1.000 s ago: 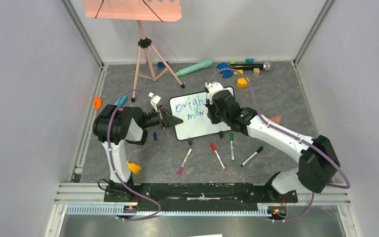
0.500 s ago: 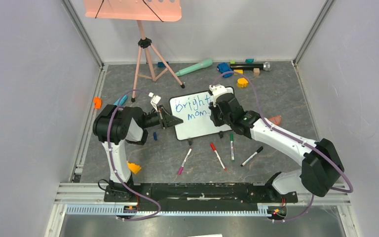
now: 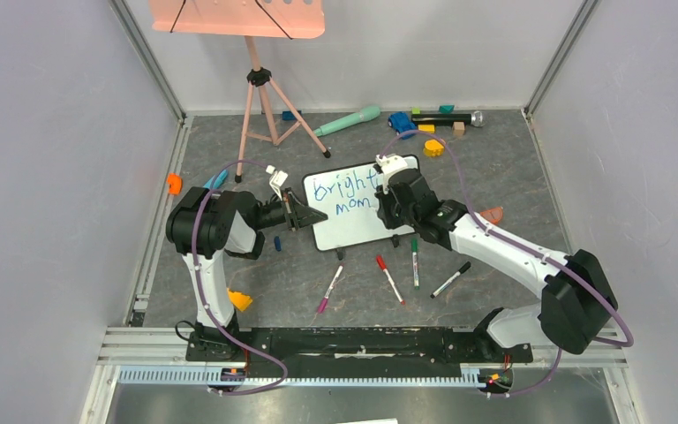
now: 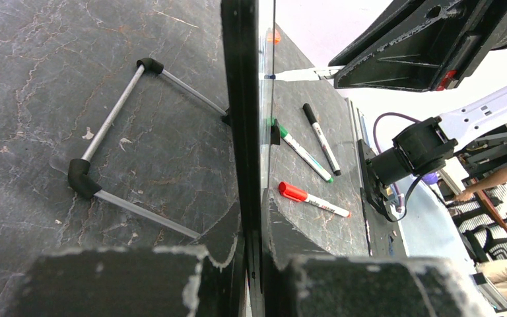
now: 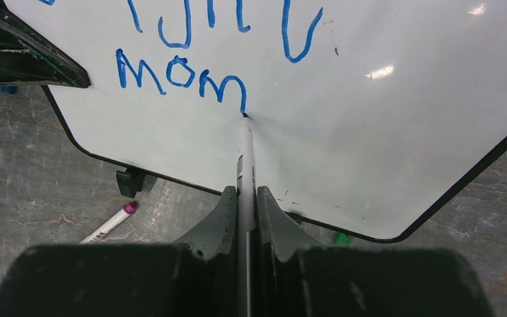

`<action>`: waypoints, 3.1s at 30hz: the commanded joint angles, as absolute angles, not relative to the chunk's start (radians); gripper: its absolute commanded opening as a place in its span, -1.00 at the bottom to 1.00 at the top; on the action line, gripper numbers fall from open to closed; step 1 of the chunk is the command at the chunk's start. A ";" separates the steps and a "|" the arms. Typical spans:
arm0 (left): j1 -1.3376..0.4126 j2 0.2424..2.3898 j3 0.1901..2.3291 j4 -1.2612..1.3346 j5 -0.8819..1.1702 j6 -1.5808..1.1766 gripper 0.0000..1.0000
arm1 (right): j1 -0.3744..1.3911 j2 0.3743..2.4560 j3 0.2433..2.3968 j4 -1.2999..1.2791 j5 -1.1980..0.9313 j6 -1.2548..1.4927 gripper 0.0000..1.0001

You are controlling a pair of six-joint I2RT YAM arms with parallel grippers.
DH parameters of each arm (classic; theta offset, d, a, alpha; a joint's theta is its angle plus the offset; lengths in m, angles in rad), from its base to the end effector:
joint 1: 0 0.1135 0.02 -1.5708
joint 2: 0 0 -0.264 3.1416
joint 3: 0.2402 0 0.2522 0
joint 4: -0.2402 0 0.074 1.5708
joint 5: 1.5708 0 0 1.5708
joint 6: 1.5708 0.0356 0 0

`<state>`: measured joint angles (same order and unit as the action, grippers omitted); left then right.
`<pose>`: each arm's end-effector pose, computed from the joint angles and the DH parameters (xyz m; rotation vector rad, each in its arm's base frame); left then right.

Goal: Write a sentence on the whiteboard
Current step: Pick up the sentence from the whiteboard.

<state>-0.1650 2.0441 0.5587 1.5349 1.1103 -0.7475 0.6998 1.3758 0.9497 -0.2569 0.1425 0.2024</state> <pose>0.3013 -0.0825 0.1140 0.5014 1.7029 -1.5166 0.2338 0.1903 0.2569 -0.4829 2.2138 0.3240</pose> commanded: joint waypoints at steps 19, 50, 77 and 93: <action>-0.169 2.118 0.545 1.557 1.021 -0.593 -0.96 | 0.681 1.357 1.070 -0.335 0.174 0.171 -1.00; -0.169 2.121 0.548 1.557 1.023 -0.594 -0.95 | 0.632 1.390 1.065 -0.331 0.210 0.158 -1.00; -0.168 2.125 0.550 1.557 1.028 -0.594 -0.96 | 0.630 1.428 1.072 -0.298 0.110 0.166 -1.00; -0.170 2.126 0.551 1.557 1.025 -0.593 -0.96 | 0.630 1.379 1.006 -0.335 0.130 0.158 -1.00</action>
